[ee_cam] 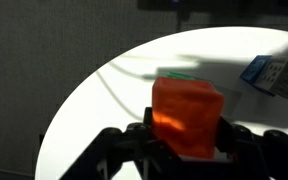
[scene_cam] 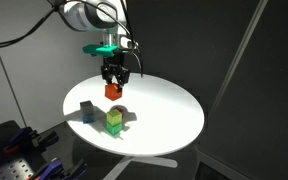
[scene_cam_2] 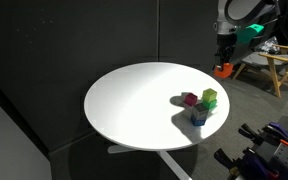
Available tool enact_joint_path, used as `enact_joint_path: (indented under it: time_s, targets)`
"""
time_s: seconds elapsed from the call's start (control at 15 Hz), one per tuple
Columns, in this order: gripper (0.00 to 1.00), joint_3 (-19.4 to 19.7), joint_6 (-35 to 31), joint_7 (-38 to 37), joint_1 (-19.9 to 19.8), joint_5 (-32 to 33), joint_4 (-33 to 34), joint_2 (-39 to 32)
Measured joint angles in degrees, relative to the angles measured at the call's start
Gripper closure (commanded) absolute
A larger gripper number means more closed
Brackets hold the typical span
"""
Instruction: Put the orange block on top of the light green block
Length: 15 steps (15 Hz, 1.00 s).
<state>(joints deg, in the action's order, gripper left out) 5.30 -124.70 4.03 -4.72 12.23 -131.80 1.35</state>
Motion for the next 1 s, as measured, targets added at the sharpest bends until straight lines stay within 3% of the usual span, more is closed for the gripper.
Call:
enact_joint_path:
  time_s: [1.0]
  targets:
    - [0.71, -0.79, -1.15, -1.56, 1.1, 1.55, 3.15, -6.77]
